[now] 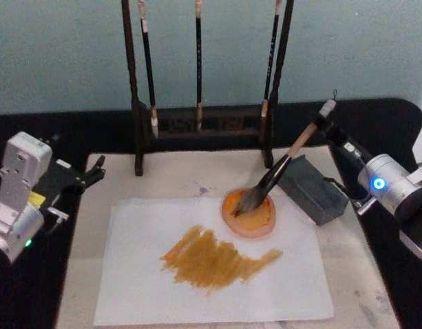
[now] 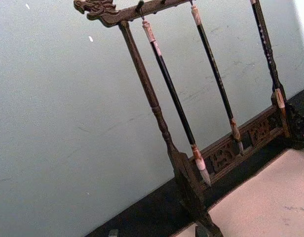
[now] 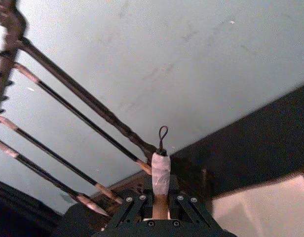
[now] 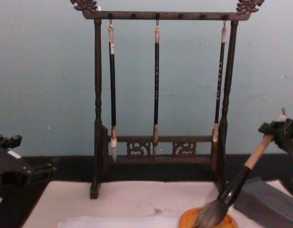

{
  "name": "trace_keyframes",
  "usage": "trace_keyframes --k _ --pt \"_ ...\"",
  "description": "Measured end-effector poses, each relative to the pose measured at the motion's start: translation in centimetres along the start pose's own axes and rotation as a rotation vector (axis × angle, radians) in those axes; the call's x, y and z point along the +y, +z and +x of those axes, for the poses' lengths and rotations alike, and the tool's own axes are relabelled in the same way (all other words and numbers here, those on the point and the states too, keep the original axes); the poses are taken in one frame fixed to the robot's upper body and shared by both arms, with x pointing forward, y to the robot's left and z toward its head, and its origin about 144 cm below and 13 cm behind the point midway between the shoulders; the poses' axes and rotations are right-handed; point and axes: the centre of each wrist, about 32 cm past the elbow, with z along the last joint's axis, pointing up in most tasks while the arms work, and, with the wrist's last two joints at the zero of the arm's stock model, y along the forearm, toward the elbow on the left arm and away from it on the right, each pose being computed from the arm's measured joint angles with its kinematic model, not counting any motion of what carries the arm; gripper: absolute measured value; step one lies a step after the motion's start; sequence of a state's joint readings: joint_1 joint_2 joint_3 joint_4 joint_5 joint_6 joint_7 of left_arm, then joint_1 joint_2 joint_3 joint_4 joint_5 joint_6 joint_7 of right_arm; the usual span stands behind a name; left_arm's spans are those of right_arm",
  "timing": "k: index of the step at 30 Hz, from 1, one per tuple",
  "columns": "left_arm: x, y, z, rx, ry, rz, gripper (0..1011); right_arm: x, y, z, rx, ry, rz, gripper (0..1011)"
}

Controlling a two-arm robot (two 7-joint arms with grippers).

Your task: Pick up the brush from the inkstone, write on the paper, then place the brush back to its original position.

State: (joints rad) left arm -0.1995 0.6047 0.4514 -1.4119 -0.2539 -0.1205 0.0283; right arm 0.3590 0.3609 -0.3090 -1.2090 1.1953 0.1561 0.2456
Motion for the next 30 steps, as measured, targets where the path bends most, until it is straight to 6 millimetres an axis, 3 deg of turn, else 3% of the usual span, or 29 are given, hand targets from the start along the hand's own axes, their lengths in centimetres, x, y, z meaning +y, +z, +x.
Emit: trace_keyframes --k 16,30 --pt "0.0 0.0 0.0 0.000 0.000 0.000 1010 -0.8 1.4 -2.8 -0.037 0.123 0.014 184" --pt "0.0 0.0 0.0 0.000 0.000 0.000 1010 -1.7 1.6 -7.2 -0.328 0.252 0.002 184"
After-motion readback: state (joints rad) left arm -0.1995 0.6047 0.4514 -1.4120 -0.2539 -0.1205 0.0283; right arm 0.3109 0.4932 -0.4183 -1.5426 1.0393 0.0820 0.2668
